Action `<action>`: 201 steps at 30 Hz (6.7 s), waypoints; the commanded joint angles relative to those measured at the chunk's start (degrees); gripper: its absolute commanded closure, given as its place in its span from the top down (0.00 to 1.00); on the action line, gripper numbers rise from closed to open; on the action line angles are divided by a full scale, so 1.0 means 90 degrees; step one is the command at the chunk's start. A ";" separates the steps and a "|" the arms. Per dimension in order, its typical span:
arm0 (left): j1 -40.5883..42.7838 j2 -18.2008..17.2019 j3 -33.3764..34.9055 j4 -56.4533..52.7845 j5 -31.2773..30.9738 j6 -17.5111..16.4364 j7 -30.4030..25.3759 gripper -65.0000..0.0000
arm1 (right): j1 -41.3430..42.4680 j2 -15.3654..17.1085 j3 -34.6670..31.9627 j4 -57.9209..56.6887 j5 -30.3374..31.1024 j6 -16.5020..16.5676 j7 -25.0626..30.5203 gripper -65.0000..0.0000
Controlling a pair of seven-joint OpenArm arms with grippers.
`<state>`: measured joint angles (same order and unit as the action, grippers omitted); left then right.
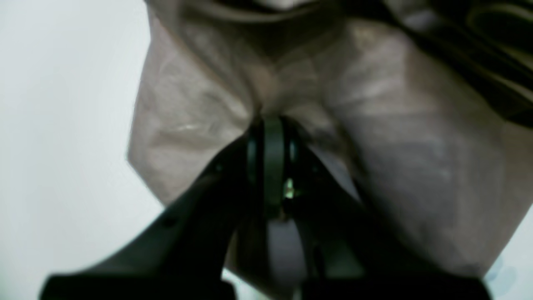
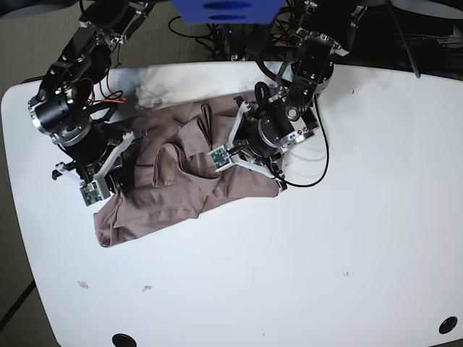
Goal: Fold the T-shirt properly
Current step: 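Lift the shirt edges with both grippers and fold them inward, then release the left gripper and carry the right gripper's edge over the shirt, then lay the held fabric onto the shirt with the right gripper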
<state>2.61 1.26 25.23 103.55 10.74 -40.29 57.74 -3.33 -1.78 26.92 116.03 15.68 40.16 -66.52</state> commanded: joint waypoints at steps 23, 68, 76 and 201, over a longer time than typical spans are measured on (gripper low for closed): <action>-0.0080 0.0275 -0.0796 0.0690 -0.0017 0.0033 -0.0061 0.00 | 0.0072 0.0017 -0.0417 0.0183 0.0069 -0.0018 0.0012 0.00; -0.0051 0.0295 -0.0816 0.1266 -0.0026 0.0033 -0.0061 0.24 | 0.0082 0.0017 -0.0690 0.0163 0.0069 -0.0018 0.0021 0.00; -0.0070 0.0588 -0.1402 0.1296 -0.0026 0.0033 -0.0071 0.24 | 0.0072 0.0017 -0.0700 0.0173 0.0060 -0.0018 -0.0028 0.00; 0.0975 -0.0115 -0.3795 -0.0150 -0.1853 0.0033 -0.1575 0.25 | 0.0317 -0.0315 -0.5389 -0.1625 0.0060 -0.0018 0.0881 0.85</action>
<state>11.77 0.14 -9.06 101.56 -5.93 -40.91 43.70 -1.39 -3.84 -20.97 99.33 13.39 39.09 -60.20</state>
